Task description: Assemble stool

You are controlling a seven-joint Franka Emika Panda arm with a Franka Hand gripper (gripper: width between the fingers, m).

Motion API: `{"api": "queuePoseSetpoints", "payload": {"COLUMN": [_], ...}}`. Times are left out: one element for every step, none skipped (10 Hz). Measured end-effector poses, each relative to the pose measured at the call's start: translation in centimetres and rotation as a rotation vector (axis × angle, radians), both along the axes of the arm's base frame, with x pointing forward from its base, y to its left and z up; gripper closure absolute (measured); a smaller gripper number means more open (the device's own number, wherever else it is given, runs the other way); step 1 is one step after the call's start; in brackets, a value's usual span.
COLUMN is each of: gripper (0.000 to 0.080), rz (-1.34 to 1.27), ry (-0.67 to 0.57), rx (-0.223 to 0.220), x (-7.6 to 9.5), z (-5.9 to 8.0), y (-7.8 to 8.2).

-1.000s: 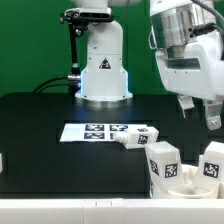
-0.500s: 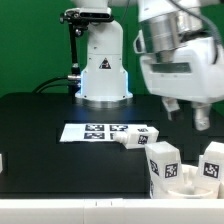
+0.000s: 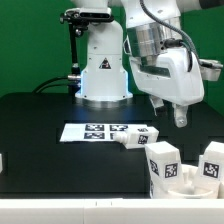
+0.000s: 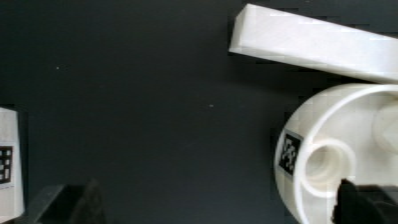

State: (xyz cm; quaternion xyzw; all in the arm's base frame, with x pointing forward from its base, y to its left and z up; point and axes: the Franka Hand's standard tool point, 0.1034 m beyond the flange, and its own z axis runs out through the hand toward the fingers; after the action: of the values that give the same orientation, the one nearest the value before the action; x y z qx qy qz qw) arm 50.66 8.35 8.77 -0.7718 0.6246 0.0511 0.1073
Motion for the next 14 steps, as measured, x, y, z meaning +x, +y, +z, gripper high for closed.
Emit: {"api": "queuePoseSetpoints", "payload": {"gripper": [0.0151,0.0151,0.0151,0.0151,0.0151,0.0151,0.0151,0.0151,0.0151,0.0151,0.0151,0.0151,0.0151,0.0151], "rz": [0.000,0.005,0.026,0.019,0.007,0.015,0.015,0.003,-0.026,-0.063,-0.094,-0.100,-0.096,-0.114], "ry": [0.001,0.015,0.031,0.021,0.003,0.010,0.008,0.006,0.003,0.015,0.025,0.023,0.026,0.032], "rx": [-0.001,-0.007,-0.007,-0.005,-0.042,-0.039,-0.039,-0.043,-0.050,-0.053,-0.069,-0.088,-0.087,-0.086], "x": [-0.3,-2.2,-4.1,-4.6,-5.3,-5.4,-5.3,-5.4,-6.4,-8.2,-10.0,-10.8,-10.8,-10.6], "z": [-0.2,-1.2,-1.4,-0.8,-1.3,-1.4,-1.3,-1.6,-2.4,-3.7,-4.6,-5.0,-5.2,-5.4], "y": [-0.1,-0.8,-1.8,-3.0,-3.9,-3.6,-3.7,-3.8,-4.2,-4.5,-4.5,-4.2,-3.6,-3.2]}}
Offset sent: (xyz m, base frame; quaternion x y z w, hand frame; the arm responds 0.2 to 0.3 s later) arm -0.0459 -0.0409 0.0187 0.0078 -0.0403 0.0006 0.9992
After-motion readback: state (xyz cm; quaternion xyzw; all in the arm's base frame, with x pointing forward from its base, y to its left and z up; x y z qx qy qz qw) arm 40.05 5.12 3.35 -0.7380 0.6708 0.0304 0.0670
